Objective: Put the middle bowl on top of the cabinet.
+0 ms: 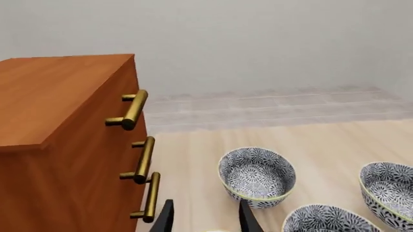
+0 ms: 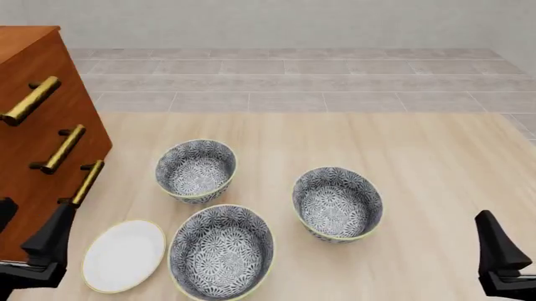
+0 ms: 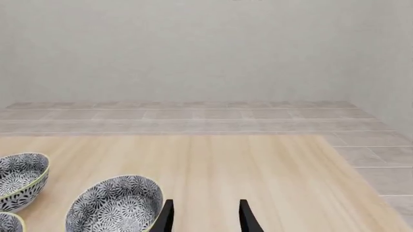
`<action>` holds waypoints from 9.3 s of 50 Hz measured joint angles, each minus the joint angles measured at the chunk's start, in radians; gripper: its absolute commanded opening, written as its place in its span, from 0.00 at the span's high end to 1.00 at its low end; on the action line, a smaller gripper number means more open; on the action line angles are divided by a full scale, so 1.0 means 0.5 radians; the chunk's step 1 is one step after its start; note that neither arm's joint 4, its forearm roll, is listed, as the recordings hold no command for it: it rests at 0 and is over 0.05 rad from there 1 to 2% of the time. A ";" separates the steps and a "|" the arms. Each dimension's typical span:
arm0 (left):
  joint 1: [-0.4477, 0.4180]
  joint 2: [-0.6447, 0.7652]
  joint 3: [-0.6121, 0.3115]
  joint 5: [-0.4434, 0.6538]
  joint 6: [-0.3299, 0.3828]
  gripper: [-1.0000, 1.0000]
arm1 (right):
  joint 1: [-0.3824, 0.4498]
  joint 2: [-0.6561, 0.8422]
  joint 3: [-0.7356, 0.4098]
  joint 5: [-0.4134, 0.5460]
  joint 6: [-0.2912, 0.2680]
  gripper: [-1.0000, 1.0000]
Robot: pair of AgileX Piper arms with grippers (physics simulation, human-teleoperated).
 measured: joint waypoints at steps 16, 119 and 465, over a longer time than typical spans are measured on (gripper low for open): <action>-0.209 0.446 -0.204 -0.086 0.072 0.00 | -0.013 0.002 -0.004 0.003 -0.001 0.00; -1.136 2.294 -1.775 0.614 0.381 0.00 | -0.049 -0.002 0.021 0.001 -0.065 0.00; -1.267 2.449 -1.928 0.364 -0.298 1.00 | -0.060 -0.002 0.025 0.086 -0.064 0.00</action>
